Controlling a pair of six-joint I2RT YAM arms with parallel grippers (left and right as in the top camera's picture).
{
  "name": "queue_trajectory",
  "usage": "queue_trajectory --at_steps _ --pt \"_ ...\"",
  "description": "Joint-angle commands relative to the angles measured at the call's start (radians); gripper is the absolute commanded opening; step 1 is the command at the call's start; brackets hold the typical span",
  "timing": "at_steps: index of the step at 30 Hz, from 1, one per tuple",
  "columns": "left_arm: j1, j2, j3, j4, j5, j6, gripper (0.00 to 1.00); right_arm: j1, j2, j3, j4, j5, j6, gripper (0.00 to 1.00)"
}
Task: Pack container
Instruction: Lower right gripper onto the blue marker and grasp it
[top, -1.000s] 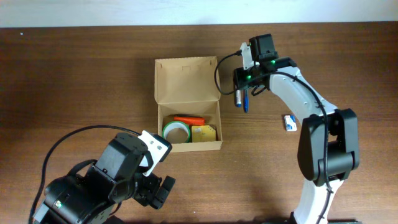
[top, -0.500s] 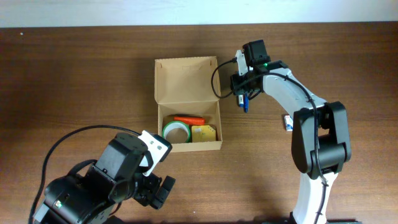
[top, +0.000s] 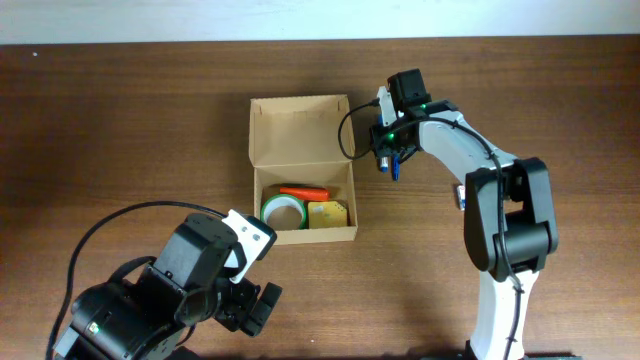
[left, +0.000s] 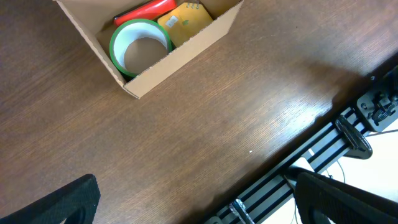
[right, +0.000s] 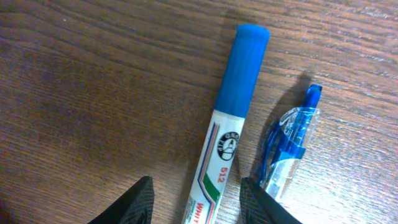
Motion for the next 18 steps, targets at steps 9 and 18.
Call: queue_trajectory --at_steps 9,18 --pt "-0.002 -0.004 0.016 0.000 0.011 -0.006 1.00 0.005 0.036 -0.005 -0.010 0.013 0.010 0.23" --pt "-0.002 -0.004 0.016 0.000 0.011 -0.006 1.00 0.005 0.035 -0.004 -0.034 0.011 0.009 0.04"
